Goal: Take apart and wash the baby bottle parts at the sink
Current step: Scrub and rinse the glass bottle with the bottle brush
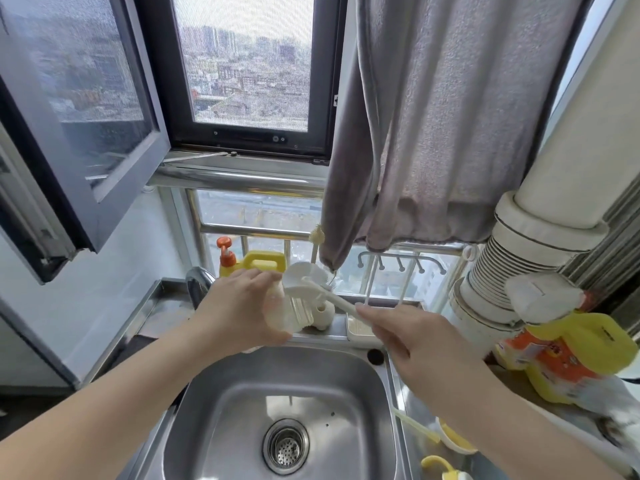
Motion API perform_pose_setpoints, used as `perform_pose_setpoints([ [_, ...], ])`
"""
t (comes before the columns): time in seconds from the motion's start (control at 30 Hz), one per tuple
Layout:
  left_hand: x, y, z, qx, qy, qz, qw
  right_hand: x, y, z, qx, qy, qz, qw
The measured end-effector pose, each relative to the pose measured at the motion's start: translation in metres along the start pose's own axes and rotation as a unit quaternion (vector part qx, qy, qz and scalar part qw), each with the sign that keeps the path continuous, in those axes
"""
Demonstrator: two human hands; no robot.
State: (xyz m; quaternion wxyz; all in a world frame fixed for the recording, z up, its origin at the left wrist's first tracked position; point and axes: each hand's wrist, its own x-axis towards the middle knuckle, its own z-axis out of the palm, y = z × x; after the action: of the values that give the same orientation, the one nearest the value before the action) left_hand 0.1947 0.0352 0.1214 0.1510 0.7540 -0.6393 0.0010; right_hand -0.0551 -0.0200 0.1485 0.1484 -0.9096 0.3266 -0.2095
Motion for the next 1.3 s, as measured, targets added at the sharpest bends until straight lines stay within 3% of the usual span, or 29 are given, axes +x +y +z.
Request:
perform_pose_setpoints([
  [0.17, 0.0, 0.004, -0.009, -0.014, 0.02, -0.04, 0.999, 0.007, 0.002, 0.006, 0.037, -0.022, 0.017, 0.999],
  [0.33, 0.005, 0.004, -0.023, -0.02, 0.038, -0.051, 0.998, 0.019, 0.0, 0.004, 0.112, -0.105, 0.061, 0.986],
  [0.5, 0.003, 0.005, -0.029, -0.016, 0.025, -0.06, 0.998, 0.026, 0.001, 0.01, 0.182, -0.041, 0.065, 0.98],
  [0.8, -0.004, 0.018, -0.037, -0.032, 0.031, -0.062, 0.997, 0.027, -0.003, 0.015, 0.241, -0.07, 0.072, 0.965],
  [0.97, -0.002, 0.021, -0.033, -0.043, 0.031, -0.057, 0.997, 0.027, -0.01, 0.021, 0.351, -0.112, 0.105, 0.924],
  [1.3, -0.002, 0.02, -0.035, -0.063, 0.038, -0.062, 0.995, 0.038, -0.008, 0.037, 0.466, -0.03, 0.11, 0.877],
])
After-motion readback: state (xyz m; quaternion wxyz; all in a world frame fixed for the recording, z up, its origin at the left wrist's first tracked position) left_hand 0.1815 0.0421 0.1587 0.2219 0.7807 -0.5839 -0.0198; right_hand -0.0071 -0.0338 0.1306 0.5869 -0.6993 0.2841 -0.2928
